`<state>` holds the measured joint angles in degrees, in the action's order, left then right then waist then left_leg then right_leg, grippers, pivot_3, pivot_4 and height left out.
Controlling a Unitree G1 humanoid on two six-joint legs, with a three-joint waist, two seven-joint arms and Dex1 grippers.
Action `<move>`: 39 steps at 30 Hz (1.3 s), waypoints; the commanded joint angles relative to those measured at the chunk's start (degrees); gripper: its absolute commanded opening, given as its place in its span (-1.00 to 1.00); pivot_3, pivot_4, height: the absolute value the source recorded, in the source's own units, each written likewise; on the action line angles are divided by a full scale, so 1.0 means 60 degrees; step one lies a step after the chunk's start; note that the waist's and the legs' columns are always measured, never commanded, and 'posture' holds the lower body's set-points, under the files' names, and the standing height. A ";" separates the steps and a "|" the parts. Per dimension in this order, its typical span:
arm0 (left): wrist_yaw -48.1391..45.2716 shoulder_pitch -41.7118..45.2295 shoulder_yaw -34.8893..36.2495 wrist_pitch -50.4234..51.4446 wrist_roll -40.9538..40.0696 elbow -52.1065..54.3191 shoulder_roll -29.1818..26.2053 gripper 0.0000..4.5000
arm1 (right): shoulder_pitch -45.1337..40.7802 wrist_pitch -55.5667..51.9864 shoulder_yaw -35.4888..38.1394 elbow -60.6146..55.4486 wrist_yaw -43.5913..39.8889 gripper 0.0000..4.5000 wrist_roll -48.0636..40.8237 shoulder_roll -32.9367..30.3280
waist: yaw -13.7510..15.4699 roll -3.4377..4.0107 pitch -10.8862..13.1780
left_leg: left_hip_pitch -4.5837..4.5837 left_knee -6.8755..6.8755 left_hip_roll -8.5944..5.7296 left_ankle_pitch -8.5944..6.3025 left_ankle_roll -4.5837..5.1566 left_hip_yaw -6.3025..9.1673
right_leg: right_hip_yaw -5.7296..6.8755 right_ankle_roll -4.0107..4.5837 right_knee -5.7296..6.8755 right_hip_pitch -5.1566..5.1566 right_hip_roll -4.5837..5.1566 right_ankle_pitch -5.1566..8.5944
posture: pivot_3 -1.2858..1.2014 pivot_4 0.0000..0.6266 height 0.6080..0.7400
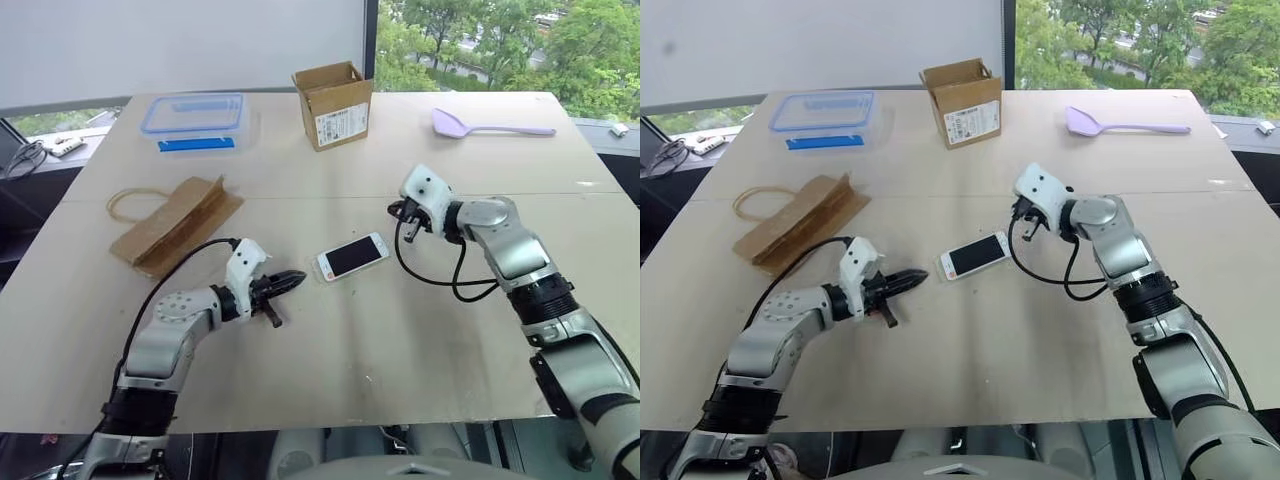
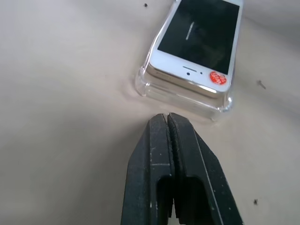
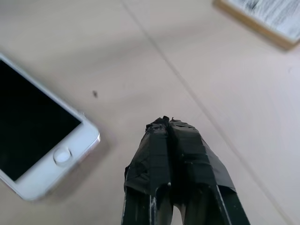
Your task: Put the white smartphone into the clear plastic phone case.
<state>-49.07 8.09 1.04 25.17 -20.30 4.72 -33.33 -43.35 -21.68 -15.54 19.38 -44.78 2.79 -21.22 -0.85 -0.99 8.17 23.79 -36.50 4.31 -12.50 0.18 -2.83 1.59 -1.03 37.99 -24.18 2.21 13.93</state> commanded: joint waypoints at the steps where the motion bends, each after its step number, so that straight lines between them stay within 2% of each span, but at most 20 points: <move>1: -0.0003 -0.0088 -0.0120 0.0126 0.0030 0.0548 -0.0123 -0.98 | -0.0192 0.0853 0.0066 0.0950 -0.0159 -1.00 -0.0129 0.0266 | -0.0001 -0.0003 0.0018 | 0.0001 0.0000 0.0000 0.0000 0.0000 0.0000 | -0.0001 0.0000 0.0000 0.0000 -0.0001 0.0000 | 0.03 -0.52 1.00; 6: 0.0147 -0.0127 -0.0140 0.0139 0.0193 0.0583 -0.0241 -0.98 | -0.0092 0.1018 -0.0017 0.1580 -0.0861 -1.00 -0.0272 0.0441 | -0.0014 0.0000 0.0039 | -0.0003 0.0000 0.0001 0.0000 0.0000 -0.0003 | -0.0006 -0.0001 0.0000 0.0001 -0.0002 -0.0001 | 0.03 -0.52 1.00; 15: 0.0227 -0.0154 -0.0133 0.0132 0.0277 0.0463 -0.0352 -0.98 | 0.1260 -0.0885 -0.0239 -0.1404 -0.2413 -1.00 -0.1245 -0.0084 | -0.0002 0.0002 0.0040 | -0.0004 0.0007 0.0006 0.0000 0.0000 0.0002 | -0.0001 0.0000 -0.0001 0.0001 -0.0008 0.0000 | 0.03 -0.52 1.00; 21: 0.0060 0.0026 -0.0165 0.0021 0.0265 0.0202 -0.0421 -0.98 | 0.1938 -0.1657 -0.0133 -0.2715 -0.1985 -1.00 -0.1356 -0.0230 | -0.0011 0.0001 0.0040 | -0.0012 0.0006 0.0007 0.0000 0.0000 0.0009 | 0.0001 0.0000 0.0007 0.0001 -0.0014 0.0000 | 0.03 -0.52 1.00; 25: -0.0087 0.0165 -0.0170 -0.0066 0.0286 -0.0023 -0.0482 -0.98 | 0.1799 -0.1432 0.0404 -0.2195 -0.0530 -1.00 -0.0928 -0.0096 | -0.0009 0.0001 0.0041 | -0.0013 0.0005 0.0008 0.0000 0.0000 0.0010 | -0.0001 0.0000 0.0009 0.0001 -0.0017 0.0000 | 0.03 -0.52 1.00; 28: -0.0143 0.0210 -0.0182 -0.0101 0.0304 -0.0098 -0.0498 -0.98 | 0.1649 -0.1422 0.0553 -0.1959 -0.0064 -1.00 -0.0831 -0.0167 | 0.0012 0.0000 0.0042 | -0.0009 0.0001 0.0007 0.0000 0.0000 0.0008 | -0.0002 0.0000 0.0006 0.0001 -0.0017 0.0000 | 0.03 -0.52 1.00; 35: -0.0194 0.0218 -0.0164 -0.0127 0.0302 -0.0111 -0.0540 -0.98 | 0.1635 -0.2030 0.0823 -0.2925 -0.0300 -1.00 -0.1309 -0.0559 | 0.0011 0.0002 0.0046 | -0.0006 0.0003 0.0007 0.0000 0.0000 0.0008 | -0.0003 0.0001 0.0002 0.0001 -0.0017 -0.0001 | 0.03 -0.52 1.00; 39: -0.0186 0.0148 -0.0129 -0.0081 0.0270 -0.0010 -0.0577 -0.98 | 0.2120 -0.3007 0.0757 -0.4575 -0.1665 -1.00 -0.2514 -0.1286 | 0.0024 0.0002 0.0048 | -0.0006 0.0003 0.0007 0.0000 0.0000 0.0012 | -0.0001 0.0000 0.0003 0.0000 -0.0017 0.0000 | 0.03 -0.52 1.00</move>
<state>-50.45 9.26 -0.55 24.57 -19.29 4.30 -35.76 -31.50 -37.36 -12.00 -2.11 -50.68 -8.32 -27.16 -0.71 -0.97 8.46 23.76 -36.48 4.35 -12.50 0.18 -2.76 1.59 -1.03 37.99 -24.17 2.11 13.93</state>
